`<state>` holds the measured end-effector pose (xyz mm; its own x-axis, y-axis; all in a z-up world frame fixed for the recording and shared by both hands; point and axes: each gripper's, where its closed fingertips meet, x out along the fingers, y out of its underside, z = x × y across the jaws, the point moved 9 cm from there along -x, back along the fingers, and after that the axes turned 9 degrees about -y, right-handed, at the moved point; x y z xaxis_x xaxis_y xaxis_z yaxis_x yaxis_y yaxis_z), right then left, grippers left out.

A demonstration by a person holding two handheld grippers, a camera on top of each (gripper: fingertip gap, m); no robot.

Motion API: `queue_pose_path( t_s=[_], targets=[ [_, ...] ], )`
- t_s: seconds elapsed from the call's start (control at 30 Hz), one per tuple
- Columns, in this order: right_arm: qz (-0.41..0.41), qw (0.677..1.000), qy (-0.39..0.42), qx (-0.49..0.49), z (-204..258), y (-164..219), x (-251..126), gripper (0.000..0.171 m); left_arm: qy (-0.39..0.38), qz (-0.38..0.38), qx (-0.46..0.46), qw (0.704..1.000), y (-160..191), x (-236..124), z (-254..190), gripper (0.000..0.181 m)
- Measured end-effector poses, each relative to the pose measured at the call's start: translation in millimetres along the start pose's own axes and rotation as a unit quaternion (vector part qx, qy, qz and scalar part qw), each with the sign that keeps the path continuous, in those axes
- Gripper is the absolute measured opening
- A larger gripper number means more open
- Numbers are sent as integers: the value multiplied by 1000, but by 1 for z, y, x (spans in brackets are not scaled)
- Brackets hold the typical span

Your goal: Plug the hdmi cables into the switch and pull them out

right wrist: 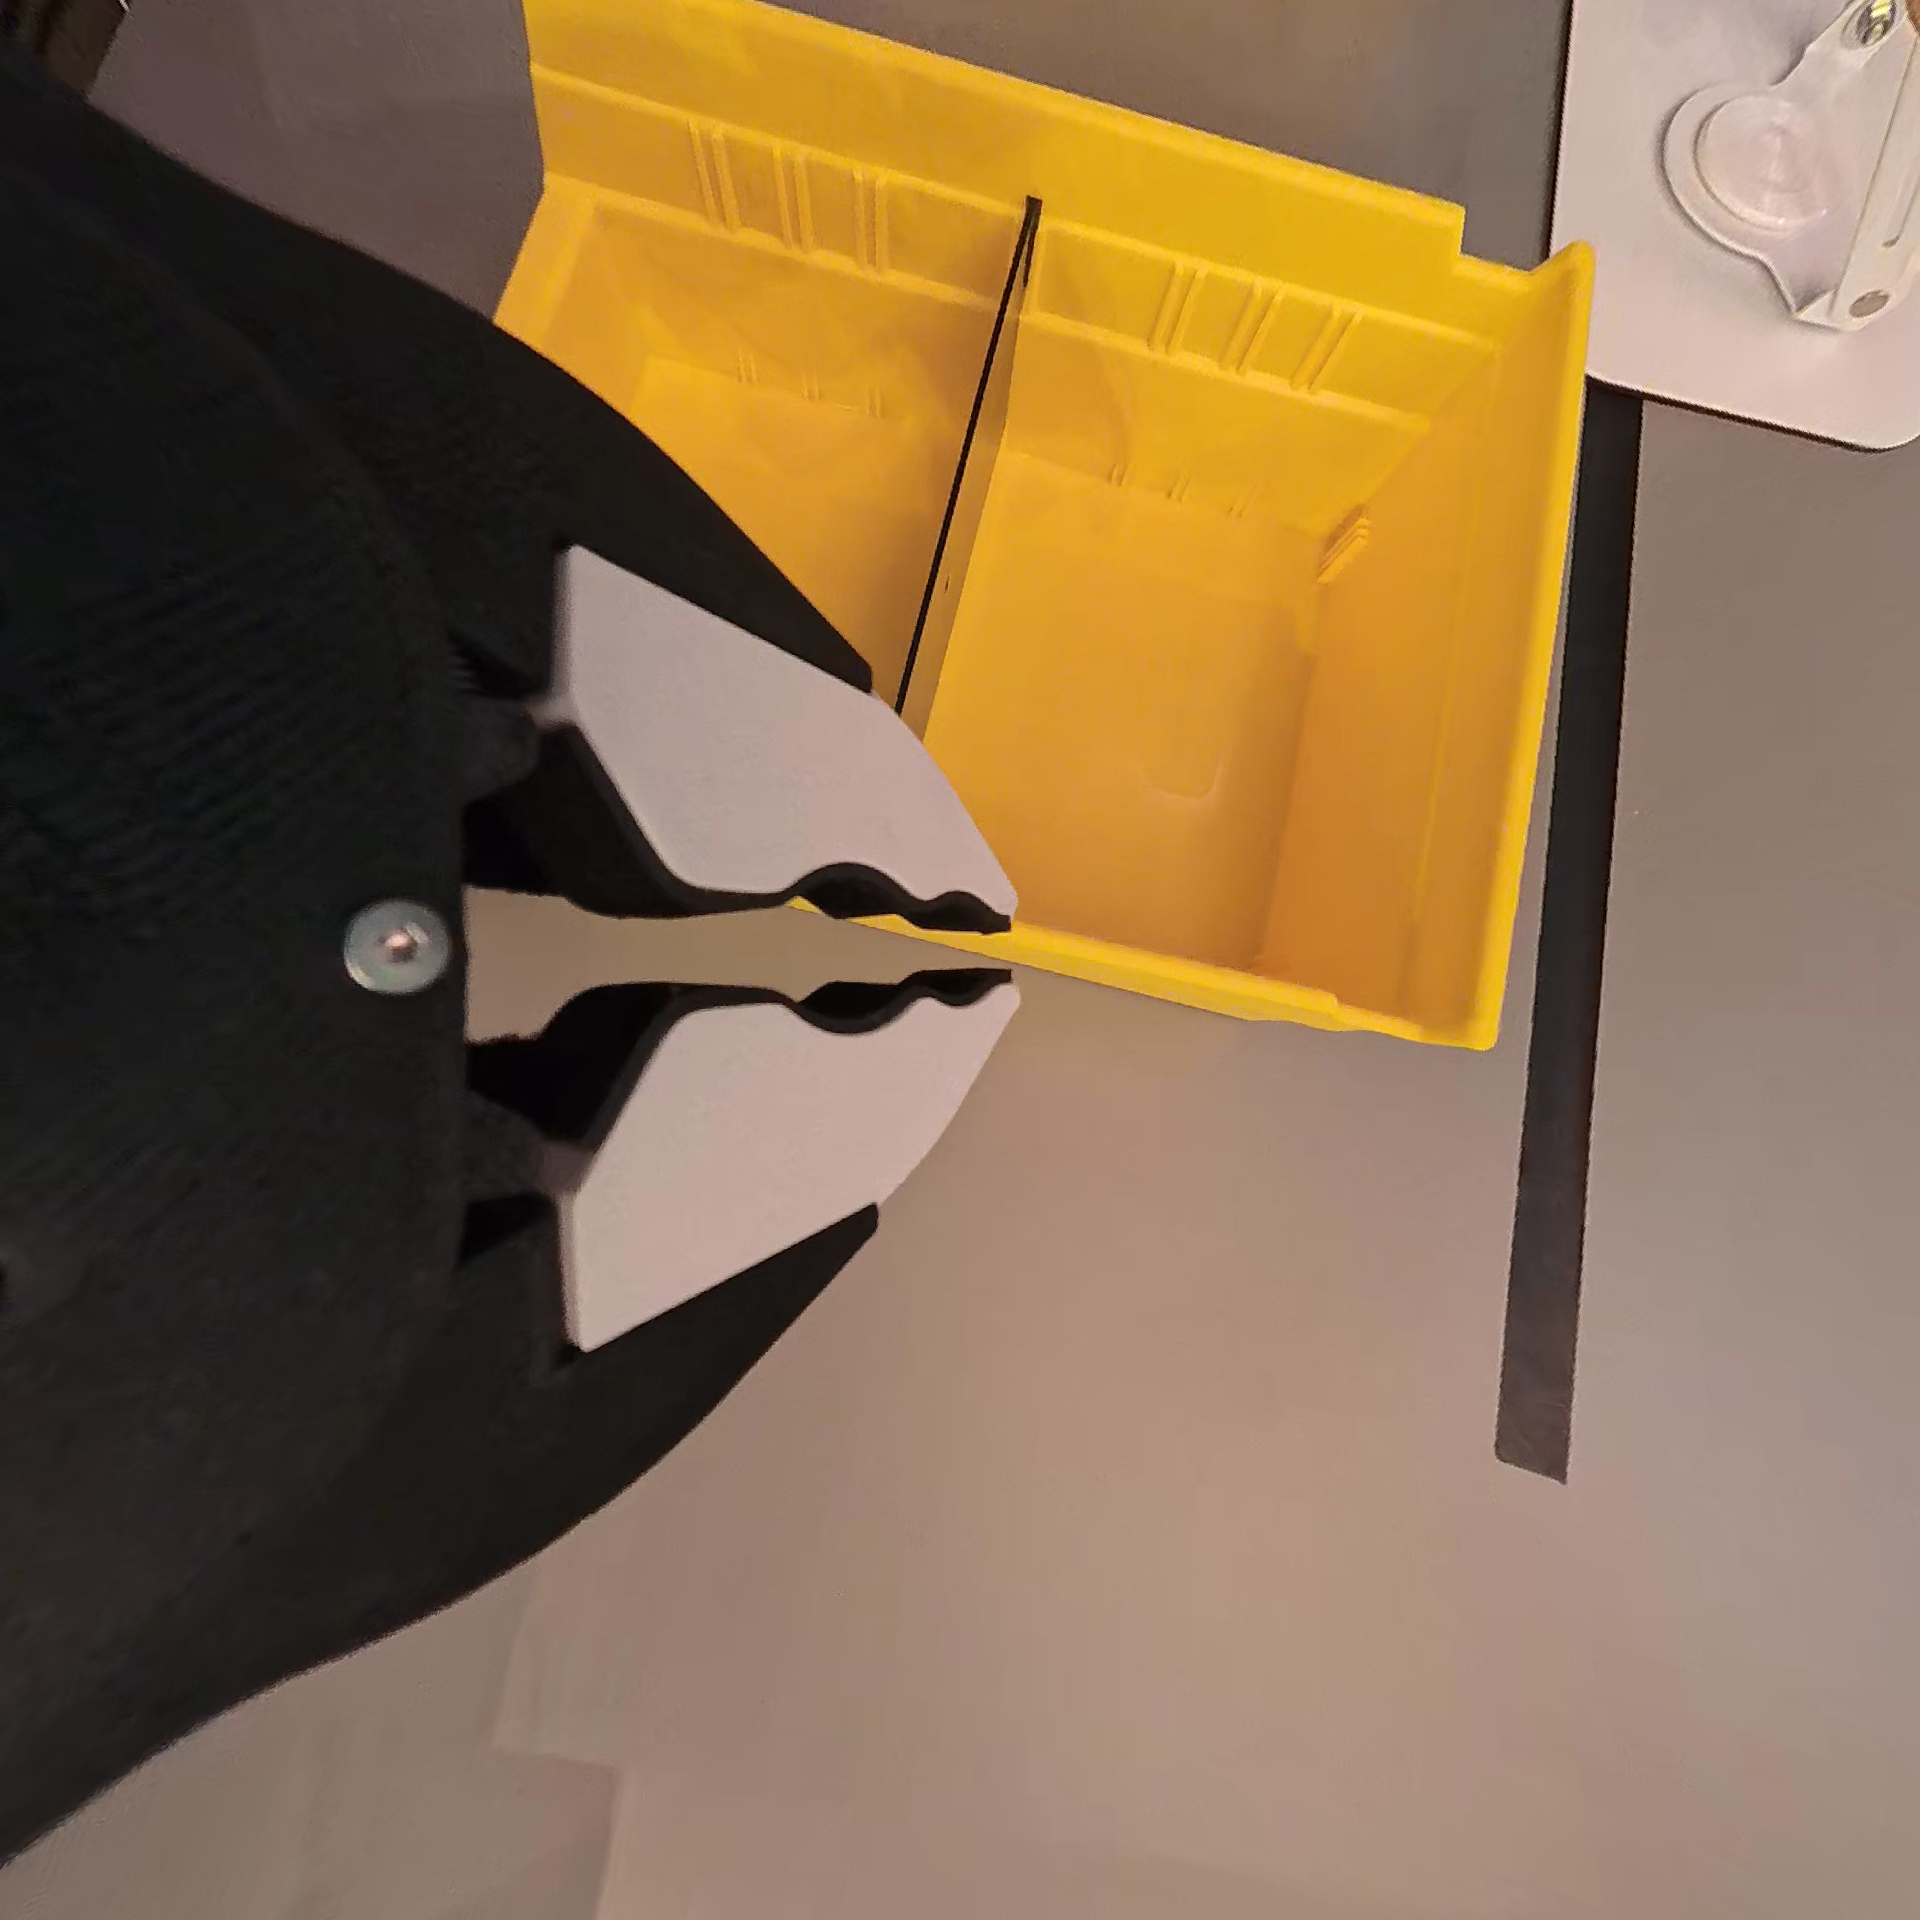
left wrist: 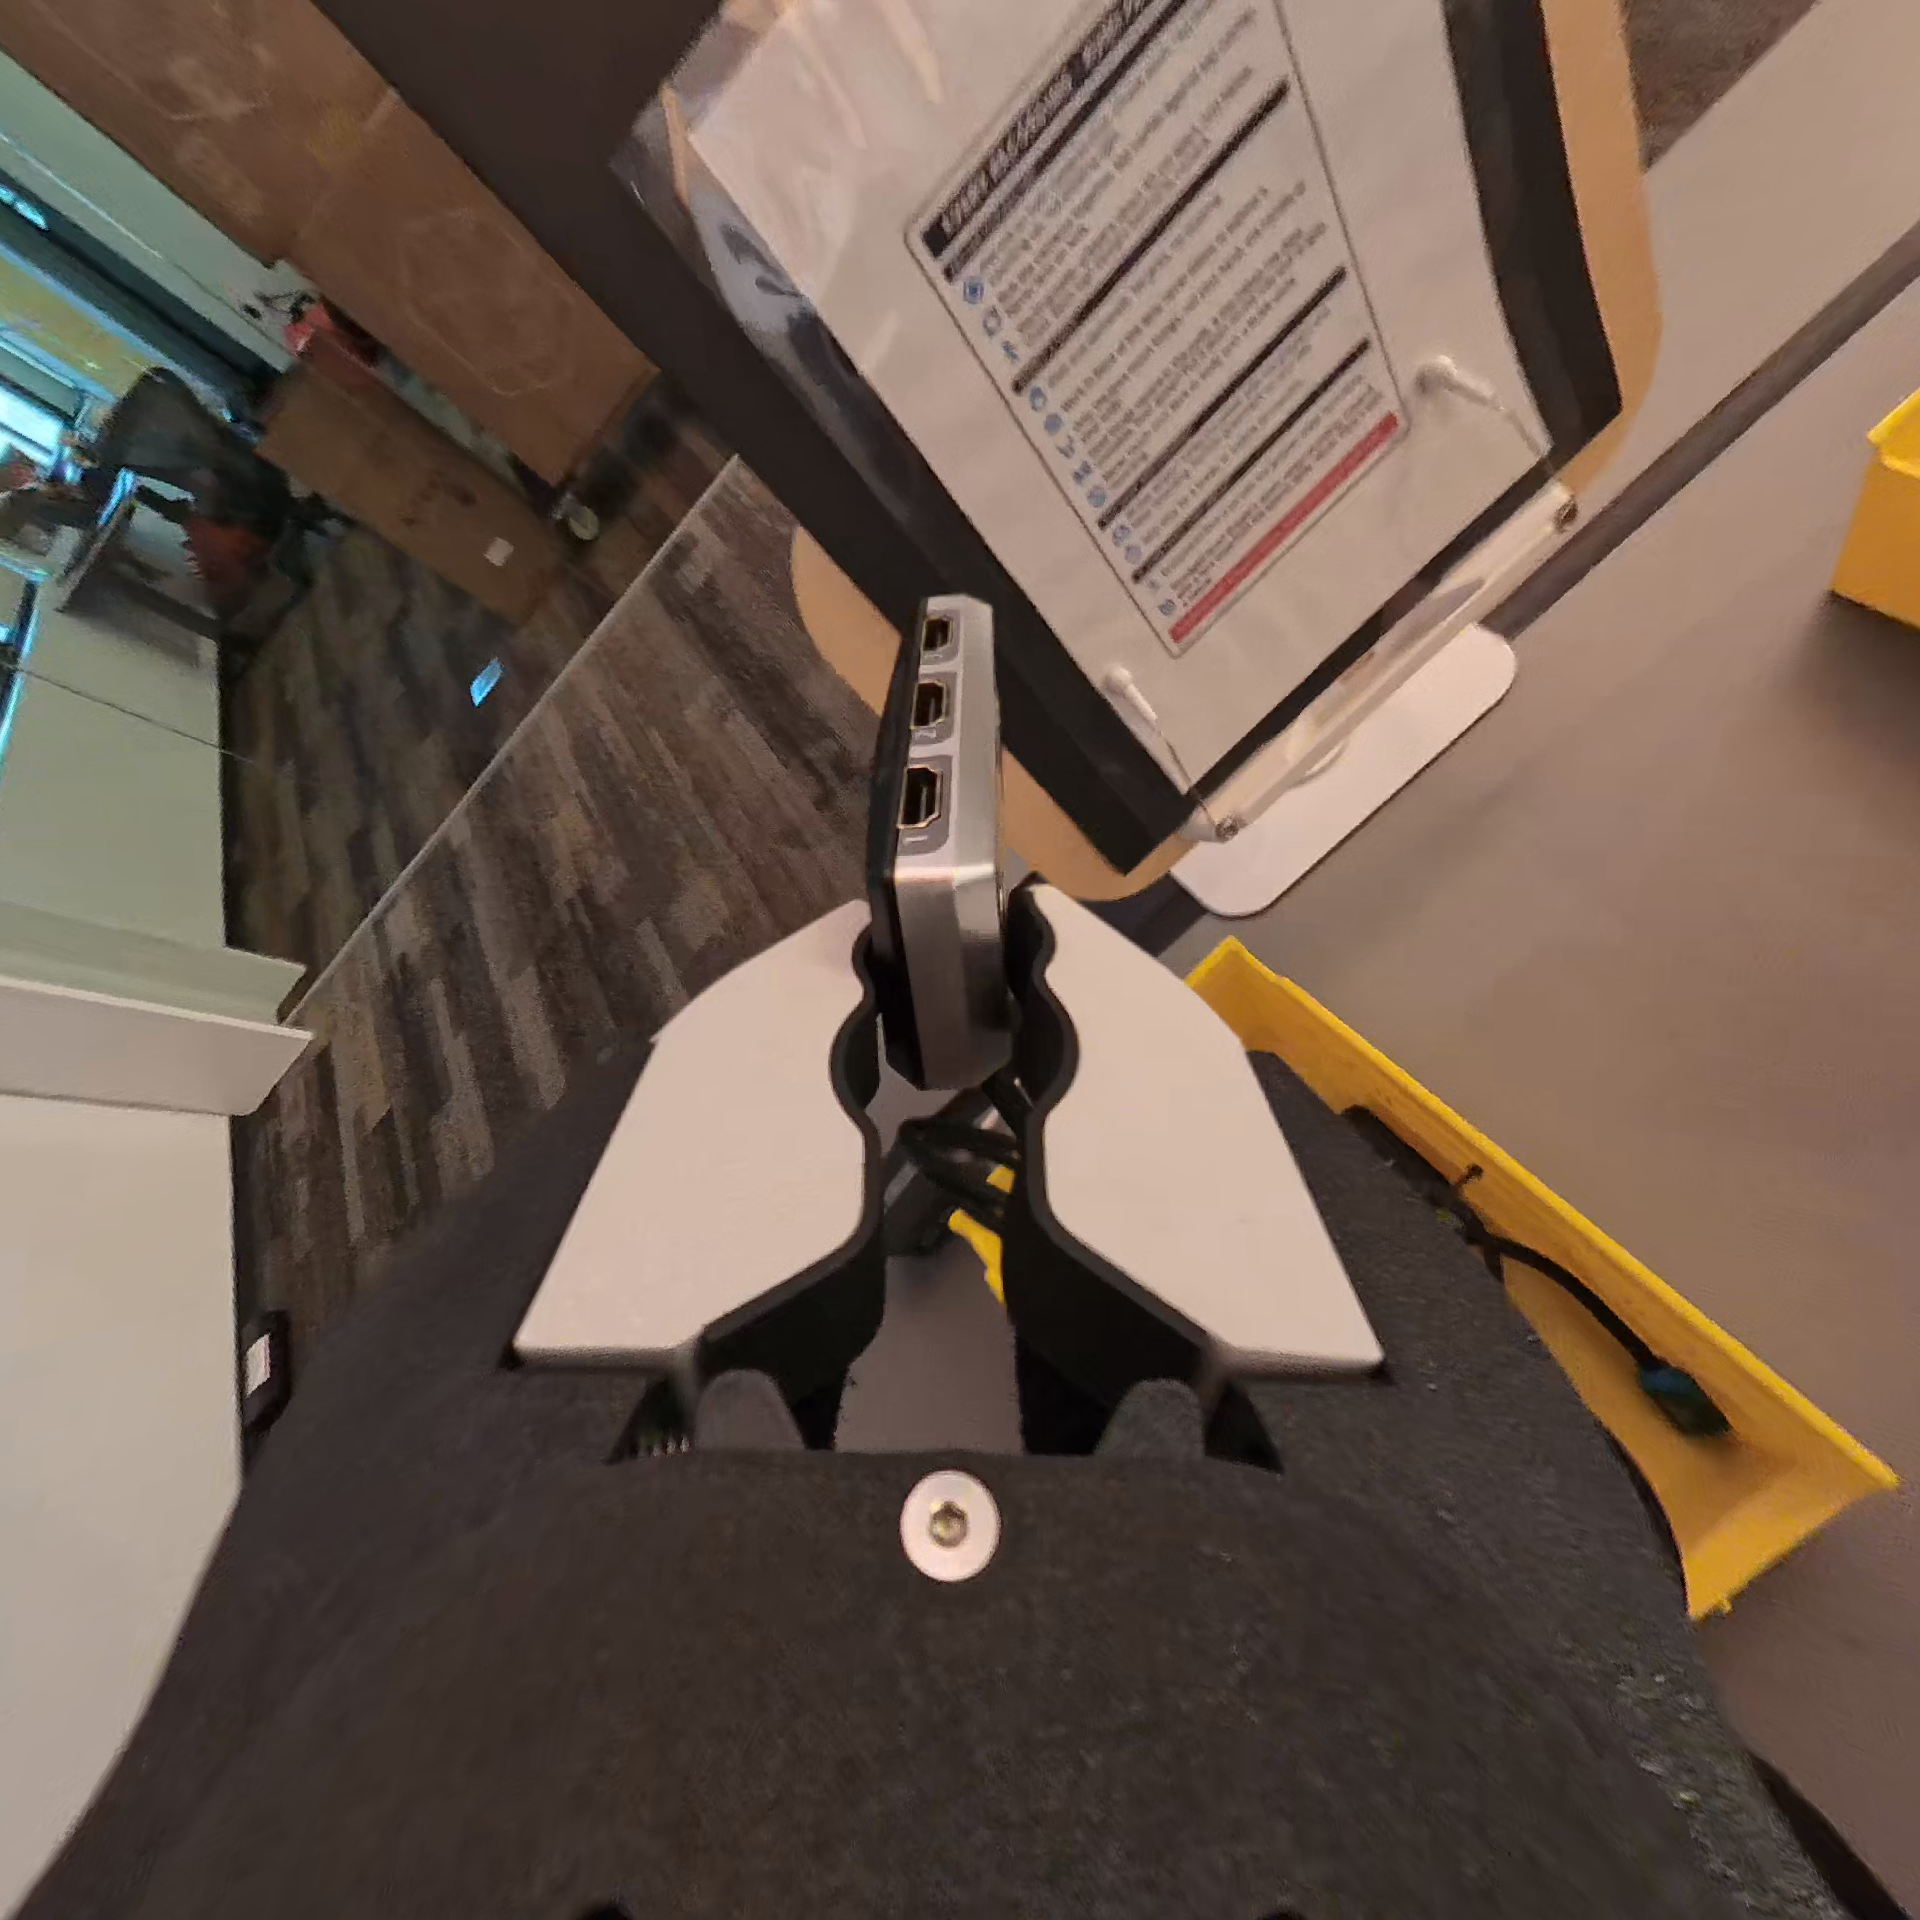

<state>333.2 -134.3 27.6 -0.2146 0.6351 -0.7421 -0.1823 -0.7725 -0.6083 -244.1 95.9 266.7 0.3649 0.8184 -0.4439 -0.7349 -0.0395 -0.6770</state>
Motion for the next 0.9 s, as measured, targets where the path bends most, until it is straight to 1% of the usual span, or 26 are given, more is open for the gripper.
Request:
queue_pose_path(
  t_s=[0.03,0.13,0.17,0.37,0.5,0.53,0.6,0.73,0.8,0.9],
  targets=[
    [-2,1000,1,-2,1,-1,-1,7,-3,10,9,1000,4,2,-3,22],
    [-10,1000,0,-8,4,-3,-3,7,36,41,23,998,20,14,-19,22],
    [-12,1000,1,-11,5,-3,-3,7,38,53,28,998,26,18,-24,22],
    [-15,1000,2,-23,9,-5,-5,7,19,105,39,994,65,44,-37,21],
    [-20,999,17,-24,10,-6,-7,8,-2,106,26,994,78,55,-37,22],
    [-26,999,37,-17,9,-8,-10,8,-14,101,22,995,79,56,-35,22],
    [-54,993,106,4,6,-13,-19,13,-33,88,13,995,78,58,-32,22],
    [-156,966,204,7,17,-27,-45,13,-66,60,4,996,69,62,-23,22],
    [-196,951,240,-4,26,-31,-56,22,-78,52,-6,996,63,65,-18,23],
    [-226,932,282,-16,38,-34,-65,32,-81,51,-16,995,54,70,-13,23]
  ],
)
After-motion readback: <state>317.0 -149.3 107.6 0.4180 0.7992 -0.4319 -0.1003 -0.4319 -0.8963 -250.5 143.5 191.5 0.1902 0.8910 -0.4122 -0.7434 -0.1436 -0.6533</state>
